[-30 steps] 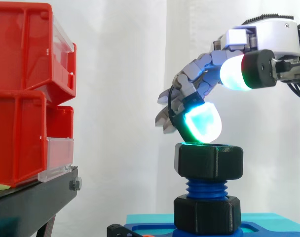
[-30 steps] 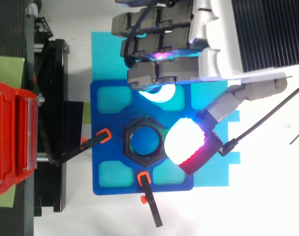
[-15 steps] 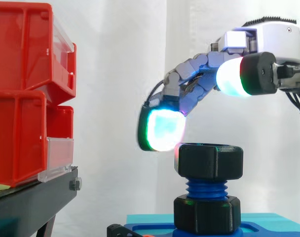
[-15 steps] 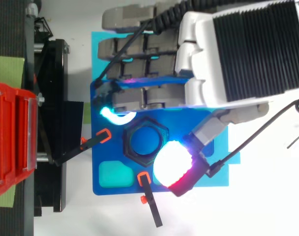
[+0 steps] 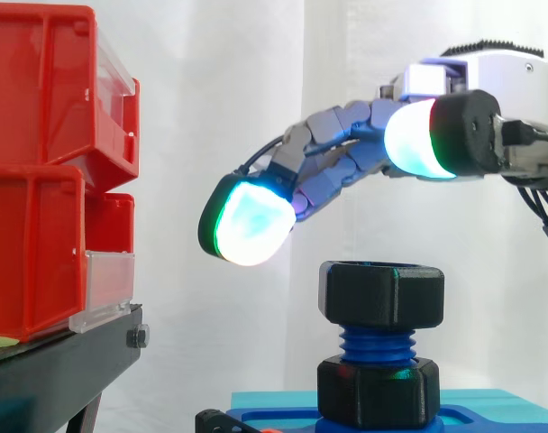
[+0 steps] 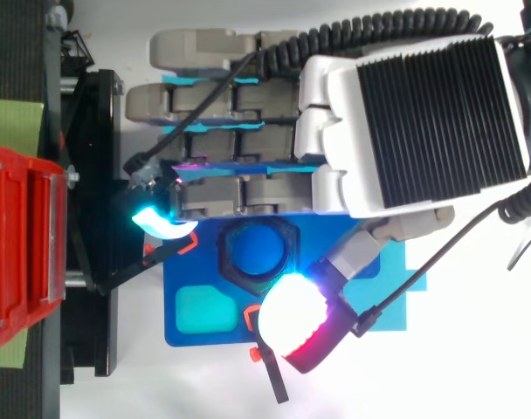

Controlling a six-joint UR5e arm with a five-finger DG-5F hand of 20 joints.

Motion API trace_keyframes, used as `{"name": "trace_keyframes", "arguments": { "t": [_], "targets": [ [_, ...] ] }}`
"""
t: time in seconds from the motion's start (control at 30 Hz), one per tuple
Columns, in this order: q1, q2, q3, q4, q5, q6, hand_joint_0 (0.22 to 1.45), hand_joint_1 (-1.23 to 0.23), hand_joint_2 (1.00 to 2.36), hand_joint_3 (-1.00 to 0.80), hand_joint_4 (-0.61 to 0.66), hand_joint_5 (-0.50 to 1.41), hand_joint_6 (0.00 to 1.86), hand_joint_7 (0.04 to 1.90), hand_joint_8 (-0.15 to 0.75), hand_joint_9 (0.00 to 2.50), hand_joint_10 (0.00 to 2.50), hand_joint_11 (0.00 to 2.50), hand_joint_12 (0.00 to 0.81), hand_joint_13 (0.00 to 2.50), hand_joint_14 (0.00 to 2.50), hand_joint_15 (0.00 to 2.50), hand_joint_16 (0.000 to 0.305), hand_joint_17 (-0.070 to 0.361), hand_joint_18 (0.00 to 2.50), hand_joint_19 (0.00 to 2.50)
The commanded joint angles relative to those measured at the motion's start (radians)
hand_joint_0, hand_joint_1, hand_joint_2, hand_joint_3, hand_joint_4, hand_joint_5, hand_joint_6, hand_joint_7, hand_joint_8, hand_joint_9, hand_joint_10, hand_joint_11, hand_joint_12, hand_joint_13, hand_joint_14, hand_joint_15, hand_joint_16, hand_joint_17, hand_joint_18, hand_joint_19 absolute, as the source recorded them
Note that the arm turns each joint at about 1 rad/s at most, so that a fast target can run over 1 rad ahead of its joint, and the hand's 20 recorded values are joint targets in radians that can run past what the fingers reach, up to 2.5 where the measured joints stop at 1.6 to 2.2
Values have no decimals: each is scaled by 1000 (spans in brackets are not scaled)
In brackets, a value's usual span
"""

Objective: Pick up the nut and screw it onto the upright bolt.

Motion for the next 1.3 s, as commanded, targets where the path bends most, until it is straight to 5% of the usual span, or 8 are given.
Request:
{"name": "trace_keyframes", "arguments": {
  "t": [0.0, 0.17, 0.47, 0.8, 1.27],
  "targets": [
    [2, 0, -23, 28, 8, 1, 511, -46, 1000, -500, 212, -139, 502, 652, 219, 418, 0, 0, 324, 167, 0, 0, 38, 86, 0, 0],
    [4, 0, -23, 21, 9, 3, 511, -35, 1000, -500, 223, -125, 502, 699, 220, 394, 0, 0, 328, 155, 0, 0, 39, 88, 0, 0],
    [7, 0, -23, 9, 9, 3, 518, -56, 1000, -500, 278, -74, 504, 1107, 258, 454, 0, 0, 325, 214, 0, 0, 38, 87, 0, 0],
    [9, 0, -23, -6, 9, 1, 526, -89, 1000, -500, 238, -44, 503, 1359, 273, 549, 0, 0, 308, 283, 0, 0, 34, 78, 0, 0],
    [-5, 0, -25, -5, -3, 3, 535, -153, 1000, -500, 201, 6, 519, 1482, 275, 720, 0, 0, 270, 449, 0, 0, 28, 63, 176, 0]
  ]
}}
